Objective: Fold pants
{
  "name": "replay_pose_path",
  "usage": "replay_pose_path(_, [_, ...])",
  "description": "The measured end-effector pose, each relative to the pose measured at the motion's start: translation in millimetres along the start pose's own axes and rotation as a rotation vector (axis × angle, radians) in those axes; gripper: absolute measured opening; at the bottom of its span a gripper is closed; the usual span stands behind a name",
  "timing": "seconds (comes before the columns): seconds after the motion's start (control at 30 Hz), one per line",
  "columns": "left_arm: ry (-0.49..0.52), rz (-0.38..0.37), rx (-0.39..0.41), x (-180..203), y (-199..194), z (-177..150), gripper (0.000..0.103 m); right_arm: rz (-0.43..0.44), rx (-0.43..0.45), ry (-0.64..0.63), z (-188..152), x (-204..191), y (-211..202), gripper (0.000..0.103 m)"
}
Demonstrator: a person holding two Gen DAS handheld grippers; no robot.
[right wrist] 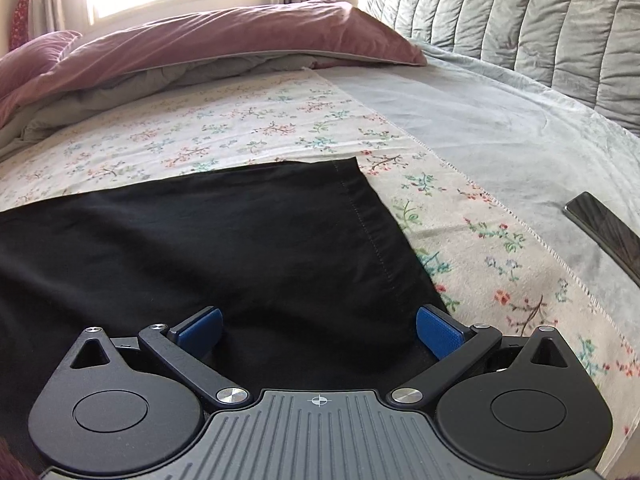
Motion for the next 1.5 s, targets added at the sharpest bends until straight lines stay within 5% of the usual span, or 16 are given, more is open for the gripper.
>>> replay_pose_path(0.37, [-0.054, -0.074, 0.029, -6.4, -9.7, 3.0, 0.020, 0.078, 0.043, -0.016, 77.9, 28.4, 25.3, 0.096])
replay_pose_path(0.53, [-0.024, -0.043, 0.021, 2.3, -0.1, -2.2, 0.015, 0.076, 0.011, -0.071, 102.3, 29.3, 58.8, 0.064])
replay_pose_path(0.67, [-0.030, -0.027, 0.029, 3.9, -2.4, -3.1, 0.013, 0.087, -0.043, -0.162, 98.3, 15.5, 78.4, 0.005])
replay_pose_path(0.73, [-0.010, -0.013, 0.043, 6.0, -5.5, -2.4, 0.013, 0.064, -0.025, -0.214, 94.9, 8.6, 79.4, 0.001])
replay_pose_path(1.0, [-0.033, 0.013, 0.084, 4.7, -12.5, -2.8, 0.013, 0.032, 0.061, -0.263, 108.6, 3.5, 68.9, 0.000])
replay_pose_path(1.13, [-0.037, 0.011, 0.083, 7.6, -17.2, -8.4, 0.014, -0.021, -0.020, -0.259, 99.7, 4.6, 94.2, 0.000])
replay_pose_path(1.27, [-0.080, 0.034, 0.109, -6.3, -42.6, -14.0, 0.021, -0.065, 0.018, -0.253, 91.8, 0.5, 93.8, 0.008])
replay_pose_path(1.37, [-0.059, 0.088, 0.134, -12.6, -71.0, -27.1, 0.022, -0.060, 0.070, -0.237, 92.9, -4.3, 67.4, 0.019])
replay_pose_path(1.43, [-0.039, 0.079, 0.143, -12.0, -87.5, -41.0, 0.028, -0.023, 0.144, -0.178, 91.1, -7.4, 34.8, 0.038])
replay_pose_path(1.5, [-0.032, 0.063, 0.144, -9.8, -99.3, -59.7, 0.034, 0.039, 0.188, -0.131, 82.9, -15.7, 5.3, 0.069])
Point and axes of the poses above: each gripper's, at about its wrist camera, not at the fingertips, and y roughly the way its jaws point, x to its right, z to its top, the point moved 1 cm from there along y, roughly the way its jaws point, and after that the axes turned 4 degrees about y, right-handed, at the moved point
